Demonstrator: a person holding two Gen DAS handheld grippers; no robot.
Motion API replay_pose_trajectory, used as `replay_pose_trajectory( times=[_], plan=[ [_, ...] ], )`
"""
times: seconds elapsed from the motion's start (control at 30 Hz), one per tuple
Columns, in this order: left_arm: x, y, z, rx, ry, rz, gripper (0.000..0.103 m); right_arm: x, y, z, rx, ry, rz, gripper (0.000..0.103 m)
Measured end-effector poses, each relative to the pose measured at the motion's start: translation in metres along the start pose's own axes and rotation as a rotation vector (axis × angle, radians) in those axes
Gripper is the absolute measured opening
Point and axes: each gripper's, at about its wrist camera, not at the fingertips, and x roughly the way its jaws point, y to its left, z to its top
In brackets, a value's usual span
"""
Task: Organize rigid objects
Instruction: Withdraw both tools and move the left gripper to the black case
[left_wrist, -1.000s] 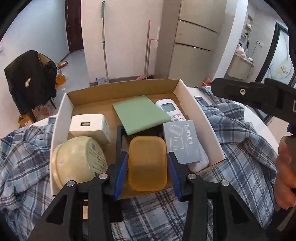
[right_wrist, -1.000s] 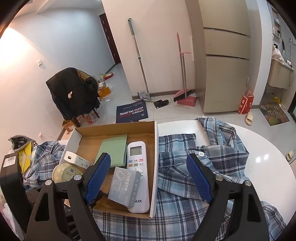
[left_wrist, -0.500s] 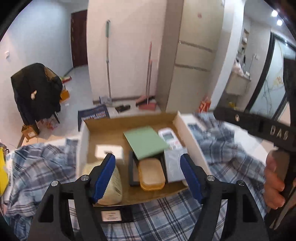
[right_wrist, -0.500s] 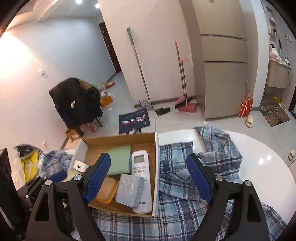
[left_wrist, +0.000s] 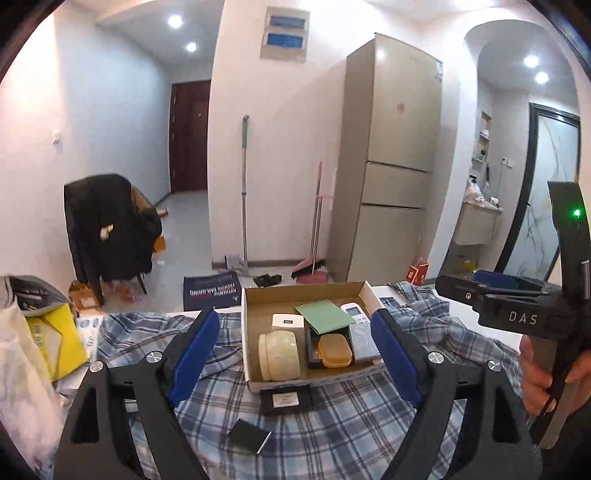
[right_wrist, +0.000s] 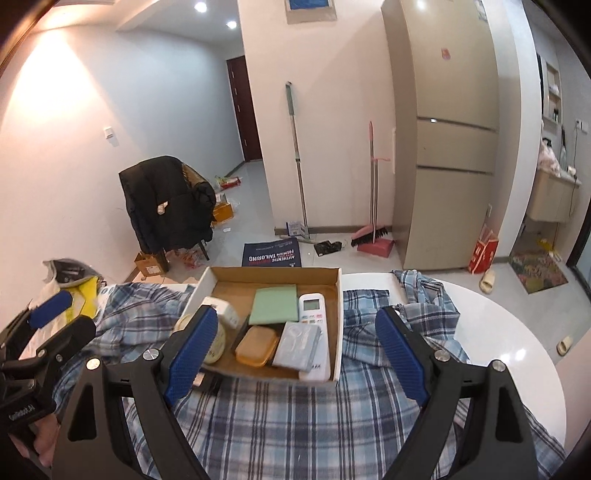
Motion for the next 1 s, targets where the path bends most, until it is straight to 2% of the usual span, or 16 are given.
replay_pose_trajectory(
  times=[0.1,0.33,0.43,0.53,0.6,0.73,1.0],
  plan=[
    [-0.017,-0.002,-0.009,0.040,-0.014,-0.028,0.088,-0.016,0.006,-0.009,-0.004,-0.026,0.004,0.092],
    [-0.040,0.004,-0.038,0.096,-0.075,0.012,0.089,-0.030,0.025,-0.030,-0.070,-0.037,-0.020,0.092],
    [-0.042,0.010,-0.048,0.090,-0.087,0.020,0.094,-0.030,0.027,-0.040,-0.057,-0.033,-0.004,0.095],
    [-0.044,0.018,-0.058,0.063,-0.115,0.031,0.103,-0.026,0.028,-0.048,-0.044,-0.027,0.013,0.095],
    [-0.042,0.023,-0.063,0.053,-0.123,0.032,0.103,-0.022,0.032,-0.054,-0.056,-0.024,0.013,0.095],
    [-0.032,0.028,-0.071,0.042,-0.081,0.051,0.103,-0.012,0.039,-0.065,-0.089,-0.026,0.000,0.095],
    [-0.005,0.053,-0.093,-0.056,0.028,0.050,0.103,0.012,0.044,-0.083,-0.123,0.030,-0.001,0.095]
  ],
)
